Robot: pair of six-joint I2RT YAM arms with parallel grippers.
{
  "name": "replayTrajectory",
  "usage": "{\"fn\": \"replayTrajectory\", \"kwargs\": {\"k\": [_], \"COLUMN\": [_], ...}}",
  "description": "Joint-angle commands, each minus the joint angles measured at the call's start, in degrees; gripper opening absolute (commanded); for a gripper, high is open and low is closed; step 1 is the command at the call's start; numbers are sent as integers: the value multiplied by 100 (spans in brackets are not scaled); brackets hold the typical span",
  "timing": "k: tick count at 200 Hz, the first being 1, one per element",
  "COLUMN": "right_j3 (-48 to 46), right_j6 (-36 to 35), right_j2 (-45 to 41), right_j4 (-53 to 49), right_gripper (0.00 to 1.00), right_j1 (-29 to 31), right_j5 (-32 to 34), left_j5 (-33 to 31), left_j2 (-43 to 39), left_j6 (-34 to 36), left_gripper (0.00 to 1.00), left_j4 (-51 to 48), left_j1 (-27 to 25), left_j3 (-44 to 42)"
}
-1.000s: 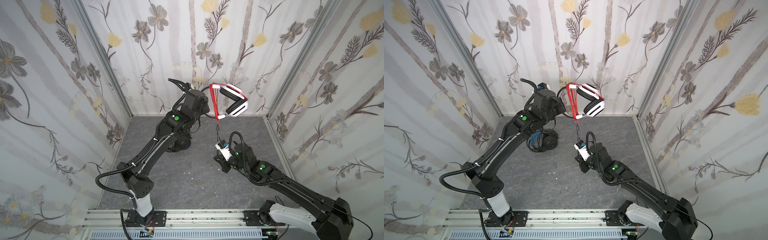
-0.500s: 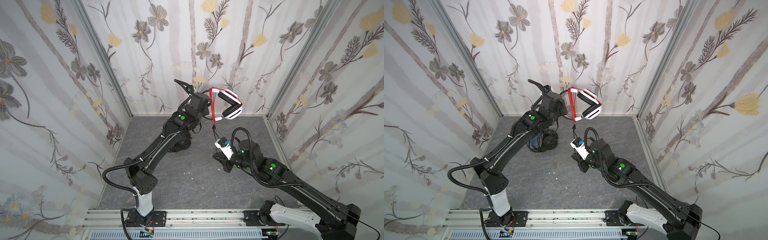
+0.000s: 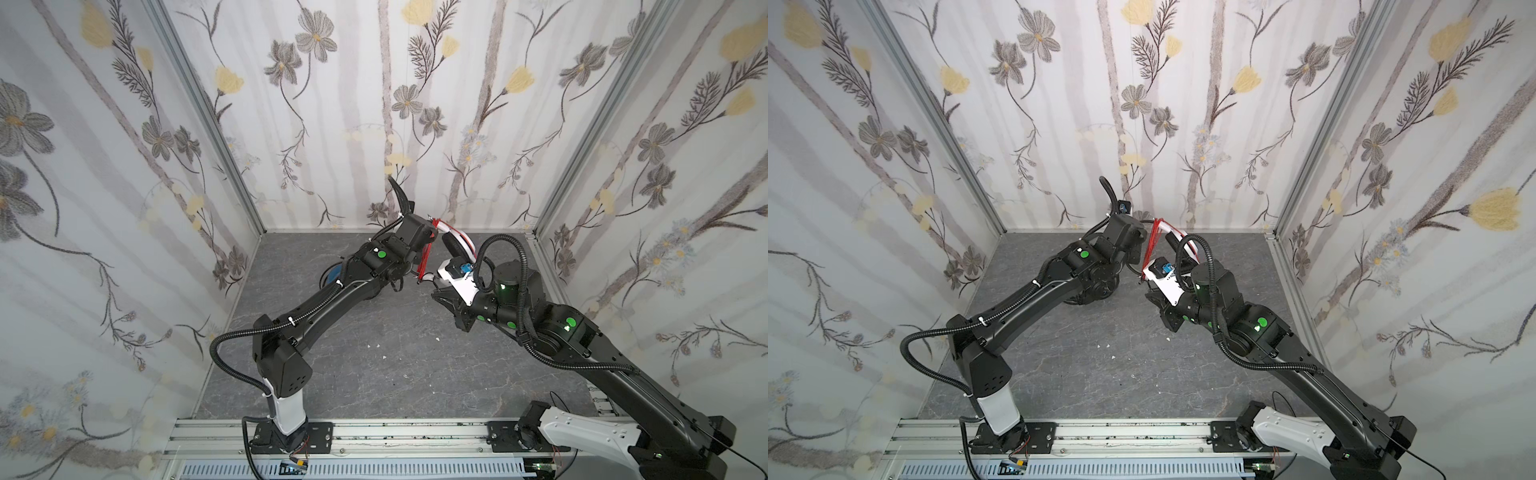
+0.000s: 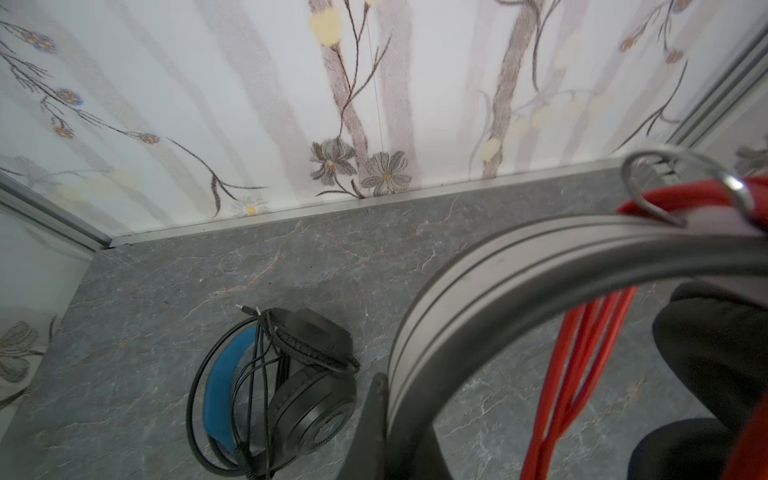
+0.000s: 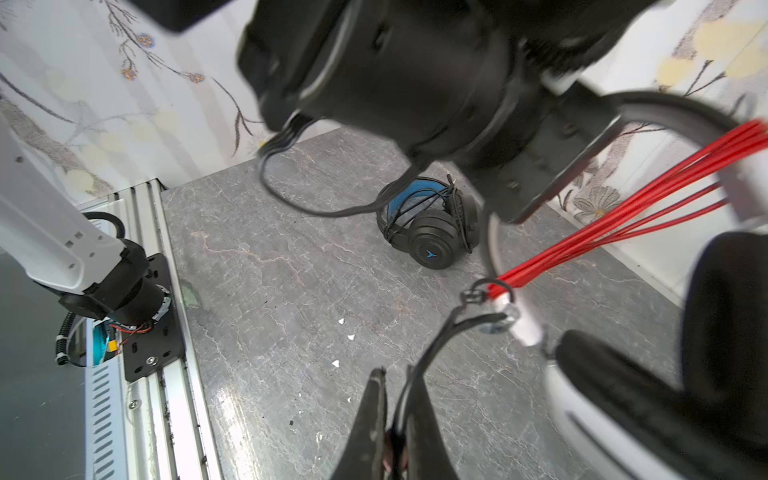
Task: Wrap the headphones
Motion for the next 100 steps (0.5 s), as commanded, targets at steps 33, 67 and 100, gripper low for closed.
{"fn": "replayTrajectory", "kwargs": {"k": [33,67,100], "right_j3": [191,177,137], "right_j6": [-626,-734,-889], "right_j2": [49,104,139], "right_j4": [-219,-238,-239], "right_gripper": [0,0,0], "right_j1": [-514,-526,-518], "right_j5": [-46,292,557], "left_j5": [550,1324,1943], "left_j2": [-670,-1029,-1223], "left_j6": [853,1219,1604], "left_gripper": [0,0,0], "left_j4": [186,-117,-627], "left_j1": [-315,-353,-371], "left_j3": [-1286,-1641,-1669]}}
